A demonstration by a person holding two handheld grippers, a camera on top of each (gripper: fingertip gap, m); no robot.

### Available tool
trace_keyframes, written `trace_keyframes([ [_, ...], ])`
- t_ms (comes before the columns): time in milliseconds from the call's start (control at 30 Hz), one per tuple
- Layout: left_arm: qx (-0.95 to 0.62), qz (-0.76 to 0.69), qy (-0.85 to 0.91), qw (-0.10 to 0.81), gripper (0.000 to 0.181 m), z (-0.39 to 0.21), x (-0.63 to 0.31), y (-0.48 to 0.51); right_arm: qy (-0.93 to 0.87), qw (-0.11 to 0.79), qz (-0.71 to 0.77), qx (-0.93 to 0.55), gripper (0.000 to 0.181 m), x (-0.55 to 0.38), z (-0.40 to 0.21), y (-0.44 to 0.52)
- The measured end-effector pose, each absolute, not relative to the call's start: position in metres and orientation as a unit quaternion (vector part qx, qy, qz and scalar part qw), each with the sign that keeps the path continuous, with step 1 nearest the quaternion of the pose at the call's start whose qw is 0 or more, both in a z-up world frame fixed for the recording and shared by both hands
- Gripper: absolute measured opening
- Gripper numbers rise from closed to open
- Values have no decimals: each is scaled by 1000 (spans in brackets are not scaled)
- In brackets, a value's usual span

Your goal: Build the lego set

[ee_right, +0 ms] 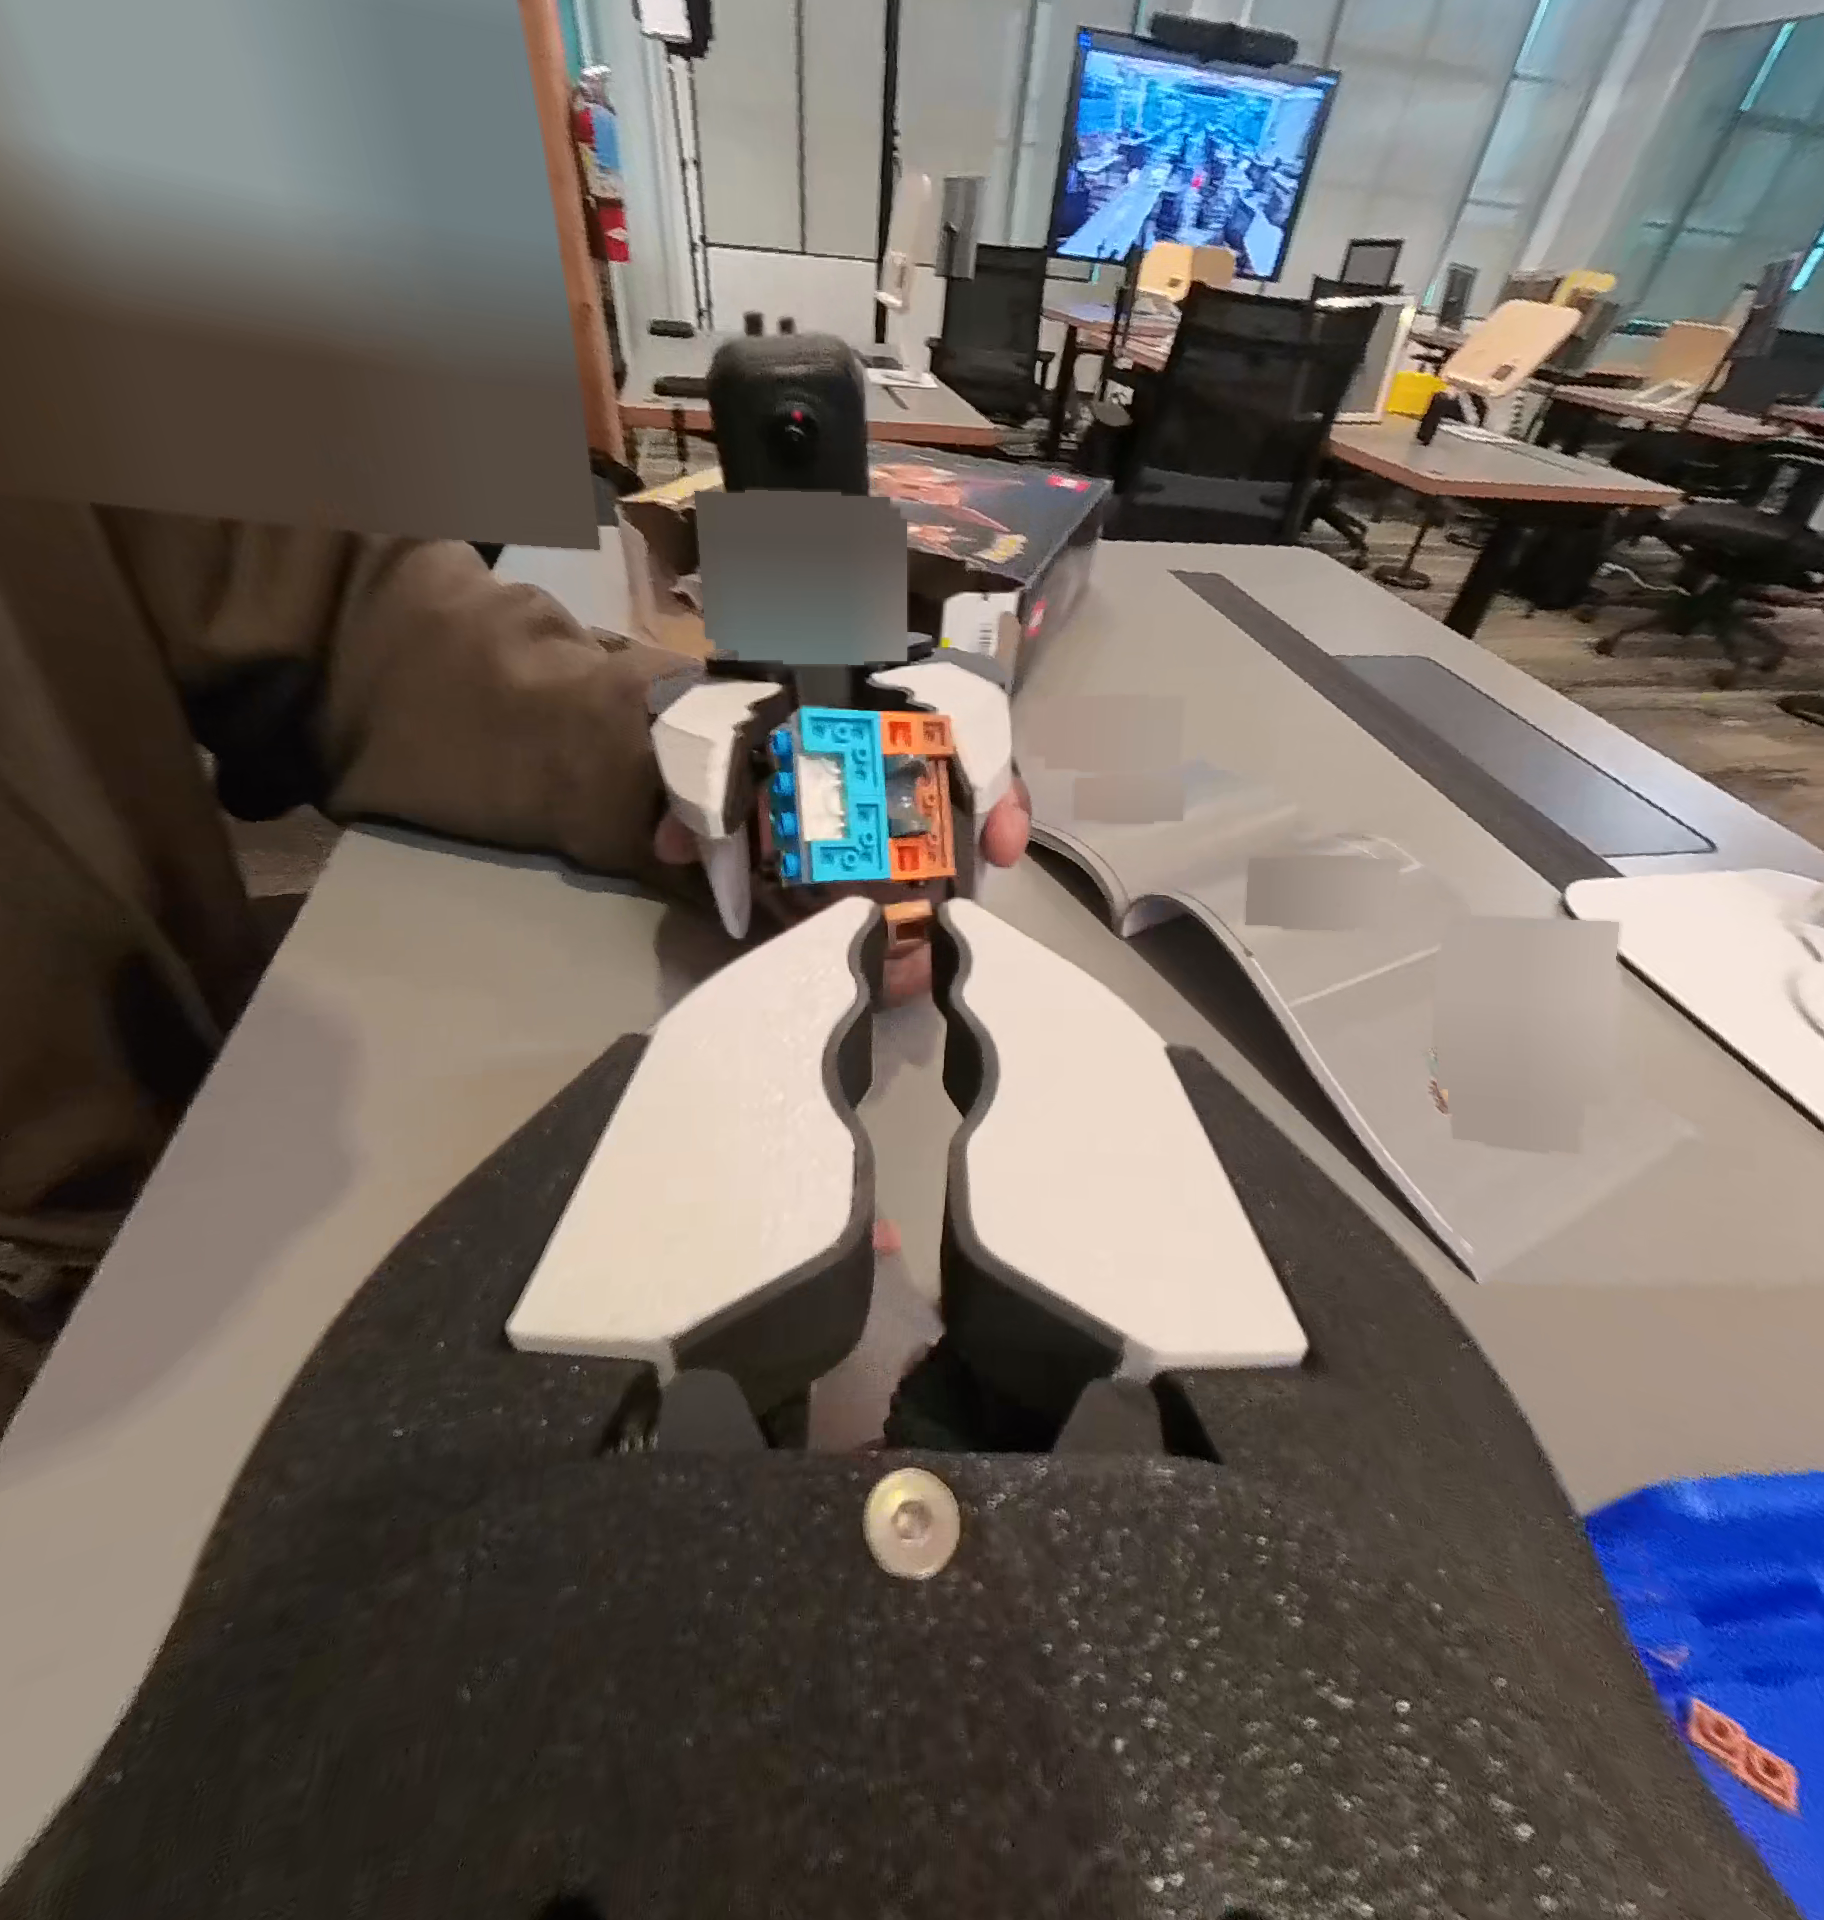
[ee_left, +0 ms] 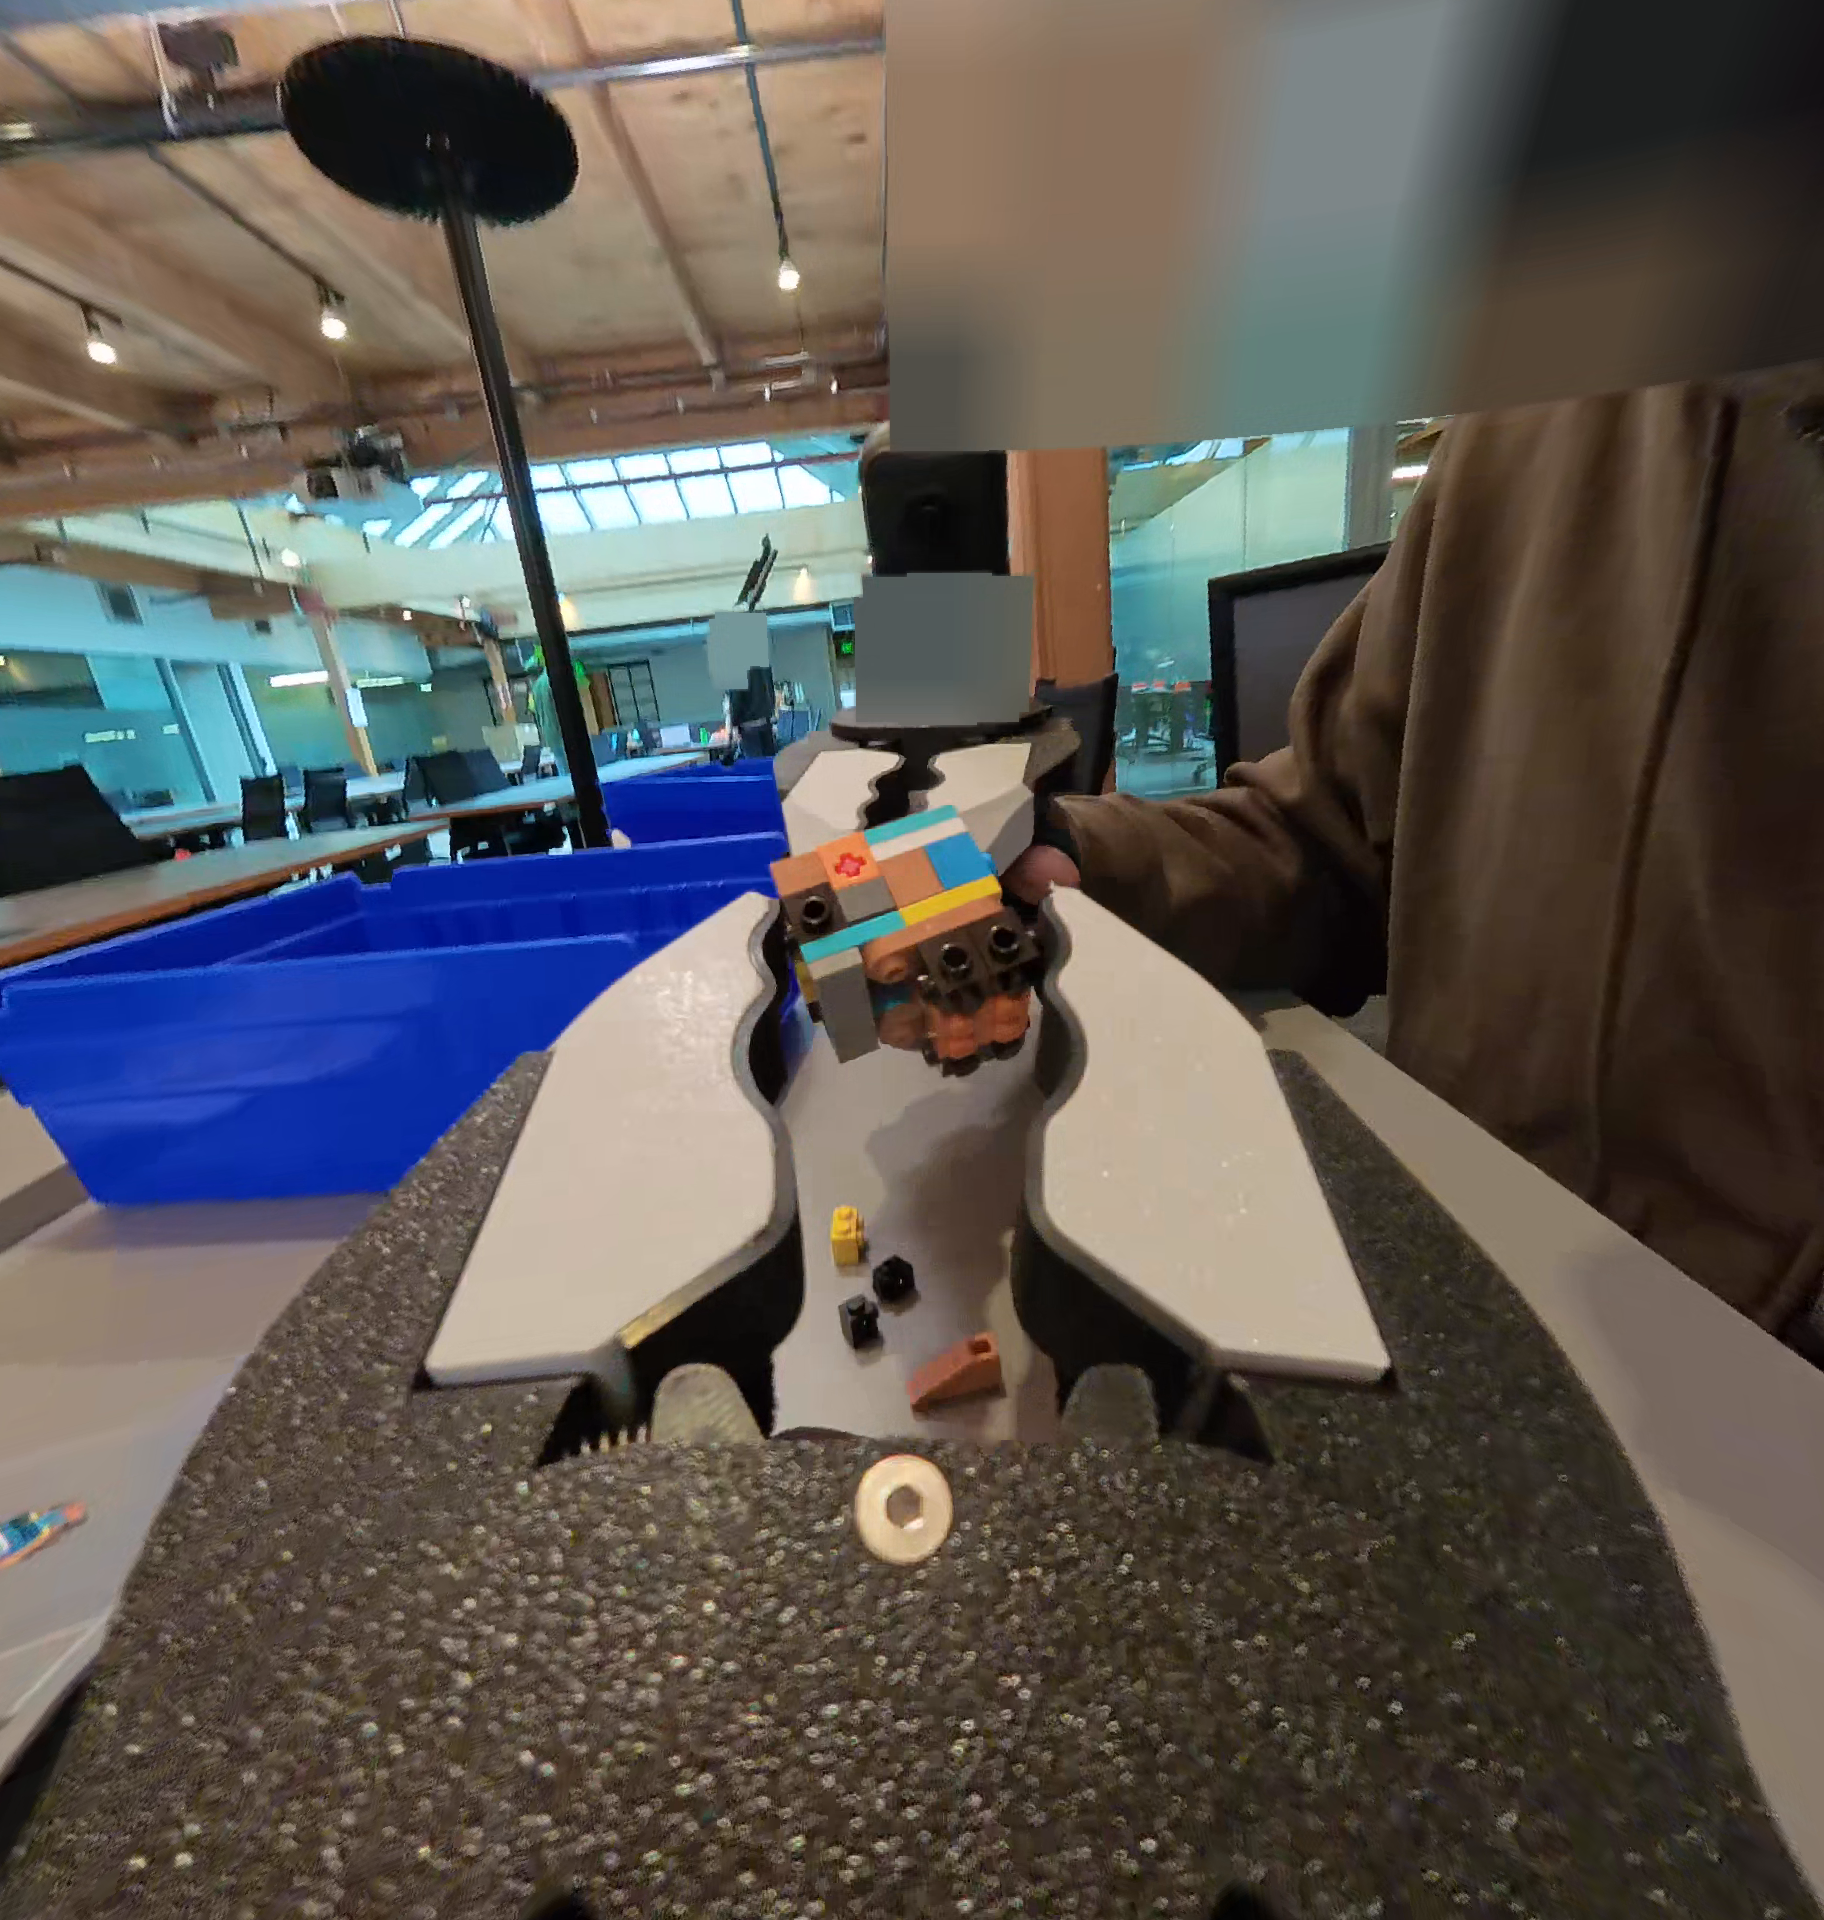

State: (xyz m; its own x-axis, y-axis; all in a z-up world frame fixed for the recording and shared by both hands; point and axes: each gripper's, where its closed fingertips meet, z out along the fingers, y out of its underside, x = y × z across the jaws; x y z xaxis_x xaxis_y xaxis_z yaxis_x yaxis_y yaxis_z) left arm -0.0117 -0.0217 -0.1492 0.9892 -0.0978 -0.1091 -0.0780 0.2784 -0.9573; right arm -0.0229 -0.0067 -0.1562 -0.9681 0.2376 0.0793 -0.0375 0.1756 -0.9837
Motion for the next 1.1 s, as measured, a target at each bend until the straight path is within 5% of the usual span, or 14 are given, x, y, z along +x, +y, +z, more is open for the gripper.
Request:
trace_keyframes([
  [467, -523, -98, 55, 845, 46, -125, 4, -23, -736, 58, 671, -68, 7, -9, -155, -24],
  [1100, -649, -3, 12, 760, 46, -159, -20, -7, -742, 119, 654, -85, 8, -26, -161, -9],
])
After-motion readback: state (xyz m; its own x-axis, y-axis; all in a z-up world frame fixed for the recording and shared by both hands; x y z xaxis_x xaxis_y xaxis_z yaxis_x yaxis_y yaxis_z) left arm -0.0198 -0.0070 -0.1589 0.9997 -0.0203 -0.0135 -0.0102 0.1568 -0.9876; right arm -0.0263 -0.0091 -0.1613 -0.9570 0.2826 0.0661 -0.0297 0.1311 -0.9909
